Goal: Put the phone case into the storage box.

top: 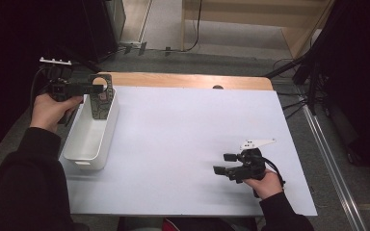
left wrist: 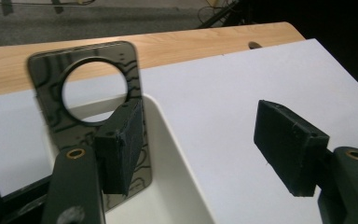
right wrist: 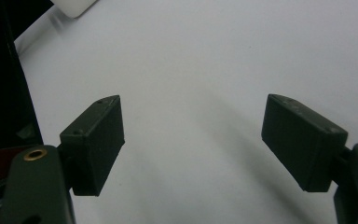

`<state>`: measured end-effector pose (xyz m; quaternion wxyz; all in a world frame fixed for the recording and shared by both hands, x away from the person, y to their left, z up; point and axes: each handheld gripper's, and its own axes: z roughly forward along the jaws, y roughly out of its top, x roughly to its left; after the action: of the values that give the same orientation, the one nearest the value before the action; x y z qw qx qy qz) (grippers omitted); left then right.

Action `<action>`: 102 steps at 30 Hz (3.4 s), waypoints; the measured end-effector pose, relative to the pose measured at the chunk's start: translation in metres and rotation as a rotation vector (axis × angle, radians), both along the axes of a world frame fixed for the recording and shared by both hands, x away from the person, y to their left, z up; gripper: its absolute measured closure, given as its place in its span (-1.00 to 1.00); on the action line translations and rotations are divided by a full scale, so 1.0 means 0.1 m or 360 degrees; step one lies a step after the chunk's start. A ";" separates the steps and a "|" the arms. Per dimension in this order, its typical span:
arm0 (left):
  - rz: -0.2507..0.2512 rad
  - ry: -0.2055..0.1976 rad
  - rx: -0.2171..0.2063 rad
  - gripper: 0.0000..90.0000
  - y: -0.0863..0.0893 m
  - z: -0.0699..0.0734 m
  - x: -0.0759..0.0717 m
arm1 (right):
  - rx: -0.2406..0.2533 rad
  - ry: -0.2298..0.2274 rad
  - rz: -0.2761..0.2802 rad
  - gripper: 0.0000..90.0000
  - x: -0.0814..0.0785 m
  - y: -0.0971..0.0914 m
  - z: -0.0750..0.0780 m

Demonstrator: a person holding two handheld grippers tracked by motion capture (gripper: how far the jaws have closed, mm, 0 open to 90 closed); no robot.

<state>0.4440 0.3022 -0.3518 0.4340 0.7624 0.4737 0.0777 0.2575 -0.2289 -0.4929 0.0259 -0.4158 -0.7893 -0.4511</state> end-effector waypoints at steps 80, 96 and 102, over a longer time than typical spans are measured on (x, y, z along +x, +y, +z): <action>-0.0532 -0.0035 -0.0013 -0.27 -1.11 -0.71 -1.16 | -0.0011 0.0010 0.0024 -0.56 -0.04 0.03 0.00; -0.0533 -0.0065 0.0028 -0.27 -1.11 -0.93 -1.34 | -0.0011 0.0013 0.0019 -0.56 -0.04 0.02 0.00; -0.0537 -0.0055 0.0041 -0.27 -1.11 -1.01 -1.38 | -0.0006 0.0014 0.0015 -0.56 -0.04 0.01 -0.01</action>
<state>0.3057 0.1914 -0.4531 0.4392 0.8352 0.3303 0.0227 0.2535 -0.2278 -0.4935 0.0308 -0.4141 -0.7919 -0.4478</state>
